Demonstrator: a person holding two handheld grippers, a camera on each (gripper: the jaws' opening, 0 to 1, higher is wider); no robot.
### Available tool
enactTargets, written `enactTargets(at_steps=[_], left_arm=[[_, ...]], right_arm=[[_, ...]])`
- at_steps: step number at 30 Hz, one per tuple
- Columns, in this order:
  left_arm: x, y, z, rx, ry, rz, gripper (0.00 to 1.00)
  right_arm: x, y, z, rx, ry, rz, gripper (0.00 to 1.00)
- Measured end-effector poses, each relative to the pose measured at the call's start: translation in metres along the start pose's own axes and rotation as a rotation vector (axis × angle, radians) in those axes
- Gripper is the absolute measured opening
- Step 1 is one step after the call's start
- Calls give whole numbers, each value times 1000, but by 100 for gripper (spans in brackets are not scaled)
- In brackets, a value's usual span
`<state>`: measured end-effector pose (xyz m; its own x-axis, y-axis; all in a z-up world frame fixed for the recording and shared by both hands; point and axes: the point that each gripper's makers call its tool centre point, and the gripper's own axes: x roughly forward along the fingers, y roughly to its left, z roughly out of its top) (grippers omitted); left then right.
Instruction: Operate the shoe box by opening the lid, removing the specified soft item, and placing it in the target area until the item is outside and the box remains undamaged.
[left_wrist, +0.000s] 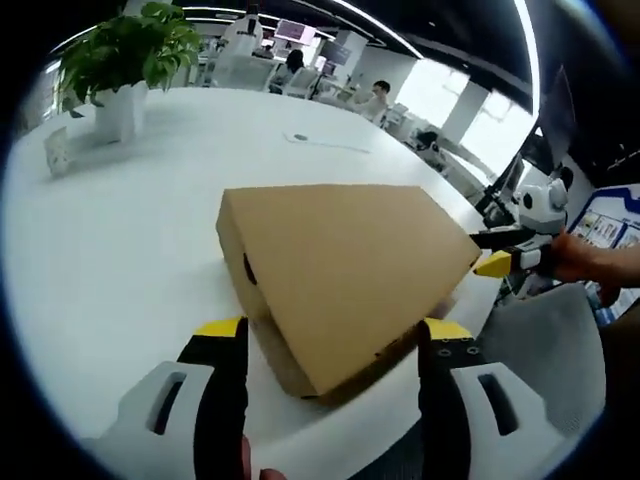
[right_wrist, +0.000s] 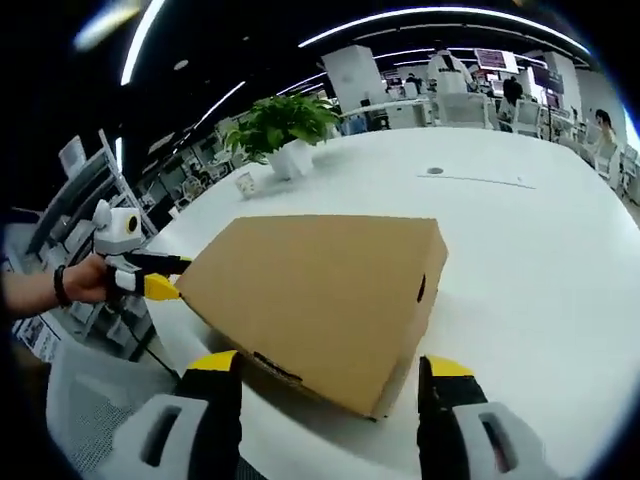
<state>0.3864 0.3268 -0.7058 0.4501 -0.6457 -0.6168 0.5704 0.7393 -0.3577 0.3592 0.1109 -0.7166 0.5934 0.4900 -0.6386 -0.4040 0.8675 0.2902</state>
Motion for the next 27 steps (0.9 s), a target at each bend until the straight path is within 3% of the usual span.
enactTargets(at_steps=[6, 15, 27], left_arm=[[0, 7, -5, 8, -4, -2, 68], [11, 7, -14, 15, 11, 2, 67], [14, 10, -12, 27, 18, 28, 62]], right_arm=[[1, 2, -4, -87, 12, -18, 63], [5, -1, -2, -92, 2, -46, 65], [7, -2, 0, -105, -3, -58, 62]])
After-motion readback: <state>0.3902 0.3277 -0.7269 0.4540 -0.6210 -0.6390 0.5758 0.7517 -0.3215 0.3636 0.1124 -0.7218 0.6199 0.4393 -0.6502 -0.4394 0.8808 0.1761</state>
